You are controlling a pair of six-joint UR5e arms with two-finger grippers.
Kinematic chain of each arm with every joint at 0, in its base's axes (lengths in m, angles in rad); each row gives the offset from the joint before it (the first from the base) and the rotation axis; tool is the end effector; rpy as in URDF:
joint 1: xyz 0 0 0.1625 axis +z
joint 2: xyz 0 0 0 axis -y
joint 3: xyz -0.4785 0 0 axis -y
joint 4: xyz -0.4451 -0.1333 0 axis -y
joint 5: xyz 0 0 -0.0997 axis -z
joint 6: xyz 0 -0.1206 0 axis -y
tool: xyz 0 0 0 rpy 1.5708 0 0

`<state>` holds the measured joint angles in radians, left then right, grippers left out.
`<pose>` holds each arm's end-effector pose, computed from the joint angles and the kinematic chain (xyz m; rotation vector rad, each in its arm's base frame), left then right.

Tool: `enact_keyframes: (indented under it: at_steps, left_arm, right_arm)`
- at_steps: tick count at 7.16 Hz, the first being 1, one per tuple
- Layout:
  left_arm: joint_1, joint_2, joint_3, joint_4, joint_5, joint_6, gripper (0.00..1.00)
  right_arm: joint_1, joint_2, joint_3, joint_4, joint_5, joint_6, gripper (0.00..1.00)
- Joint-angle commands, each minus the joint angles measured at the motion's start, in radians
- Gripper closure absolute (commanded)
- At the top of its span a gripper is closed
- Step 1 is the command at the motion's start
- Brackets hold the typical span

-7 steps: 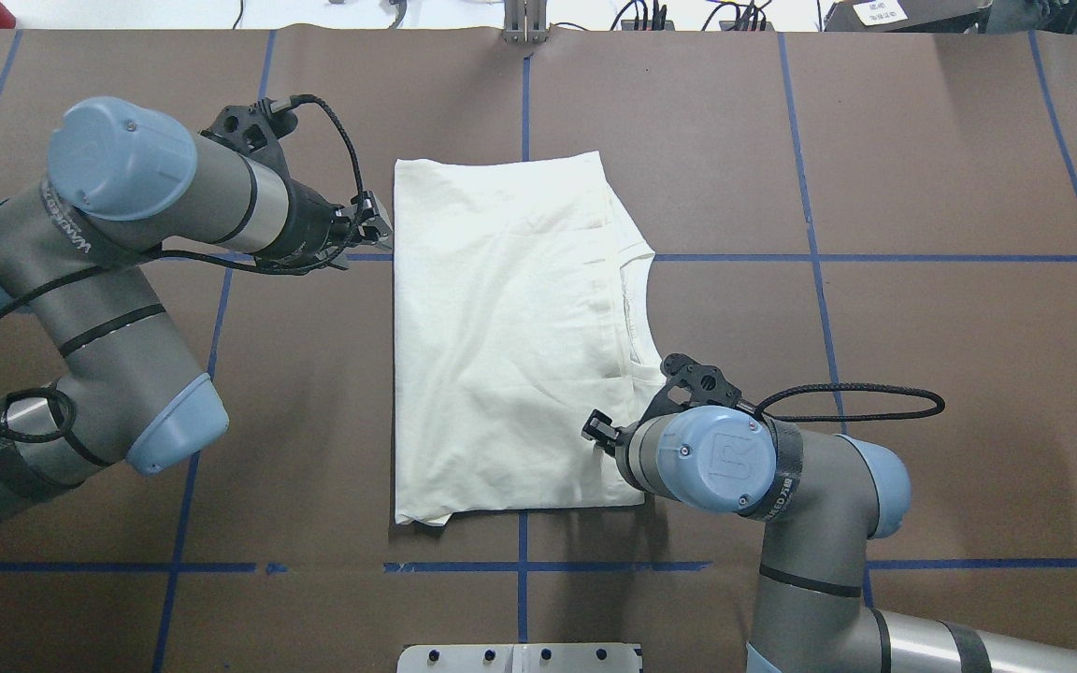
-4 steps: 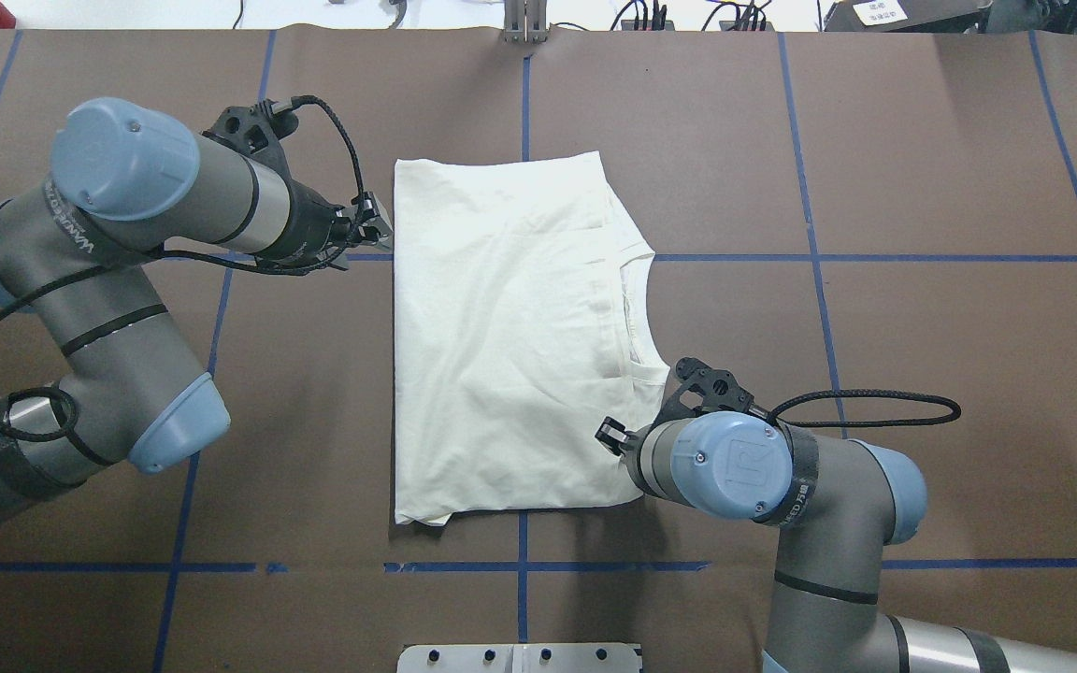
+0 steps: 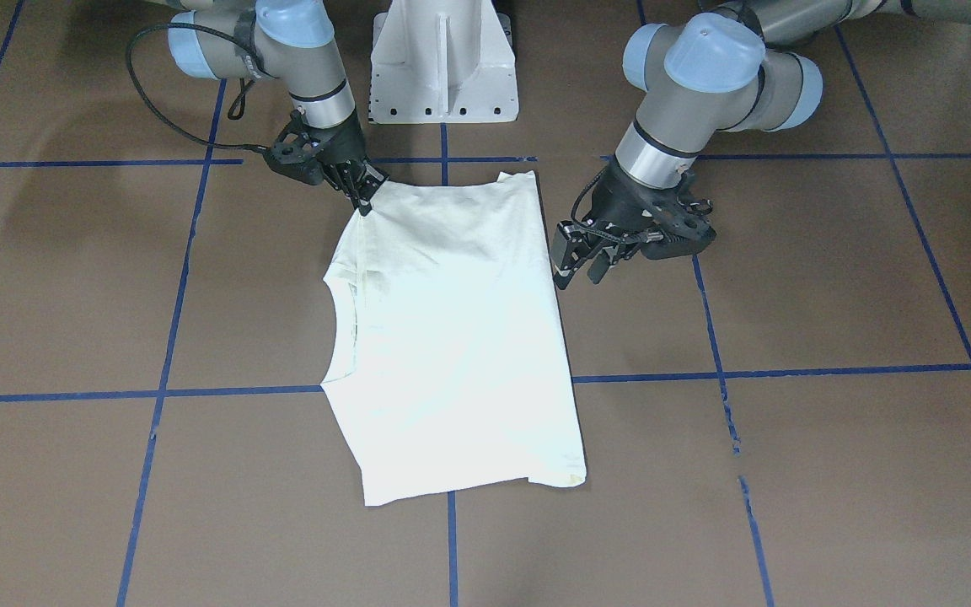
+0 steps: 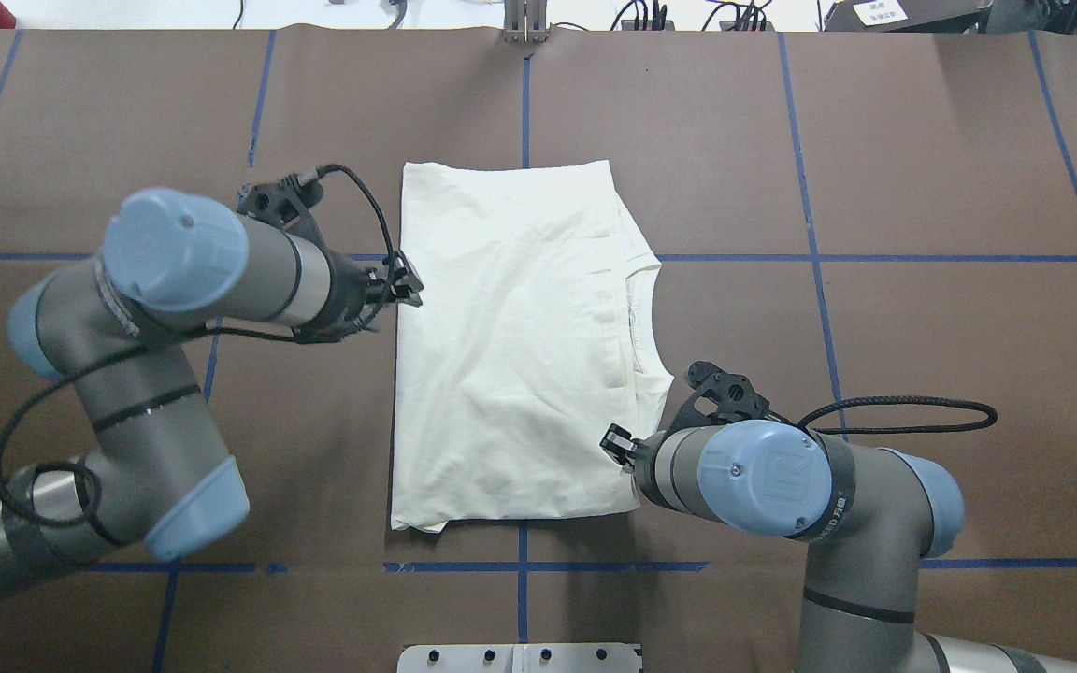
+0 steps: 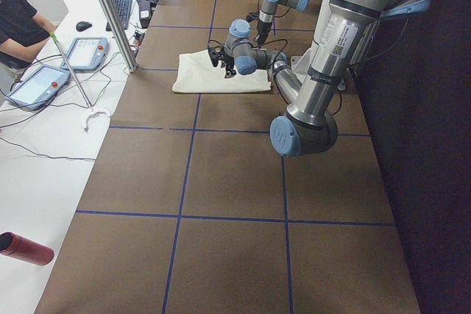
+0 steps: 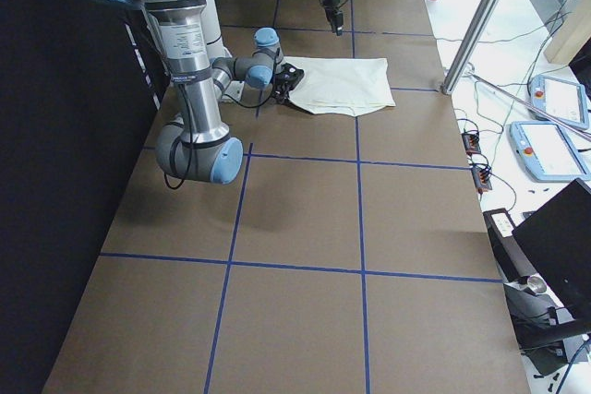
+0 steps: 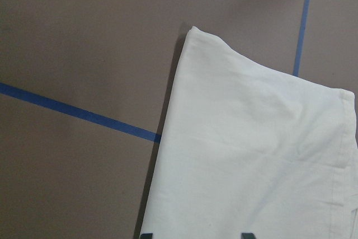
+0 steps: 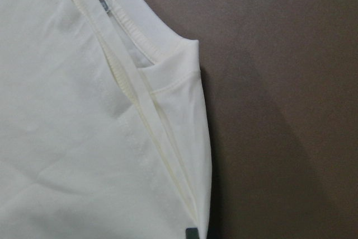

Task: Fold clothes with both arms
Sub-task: 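Move both grippers down to the shirt corners nearest the robot and grasp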

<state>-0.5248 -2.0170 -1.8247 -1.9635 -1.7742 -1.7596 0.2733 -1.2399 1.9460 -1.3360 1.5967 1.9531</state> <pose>0.5492 -0.4438 0.2732 0.0020 1.1182 -0.5279 -0.5910 -0.3009 0.3167 -0.0764 -0.9534 0.5937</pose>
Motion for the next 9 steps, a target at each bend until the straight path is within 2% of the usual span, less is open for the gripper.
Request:
enact_keyframes:
  at_steps: [1, 3, 6, 8, 9]
  left_arm:
    - [0.178, 0.069, -0.053, 0.015, 0.111, -0.144, 0.38]
    - [0.241, 0.118, -0.076, 0.015, 0.116, -0.208, 0.38]
    - [0.302, 0.123, -0.071, 0.014, 0.128, -0.245, 0.39]
    - [0.304, 0.124, -0.068, 0.015, 0.128, -0.245, 0.49]
    - [0.304, 0.126, -0.058, 0.015, 0.130, -0.247, 0.50]
  right_arm:
    - [-0.008, -0.016, 0.022, 0.000, -0.003, 0.000, 1.00]
    - [-0.017, -0.018, 0.021, 0.000, -0.007, 0.001, 1.00]
    - [-0.022, -0.019, 0.021, 0.000, -0.007, 0.000, 1.00]
    - [-0.022, -0.024, 0.022, 0.000, -0.006, 0.000, 1.00]
    - [-0.022, -0.024, 0.022, 0.001, -0.007, 0.000, 1.00]
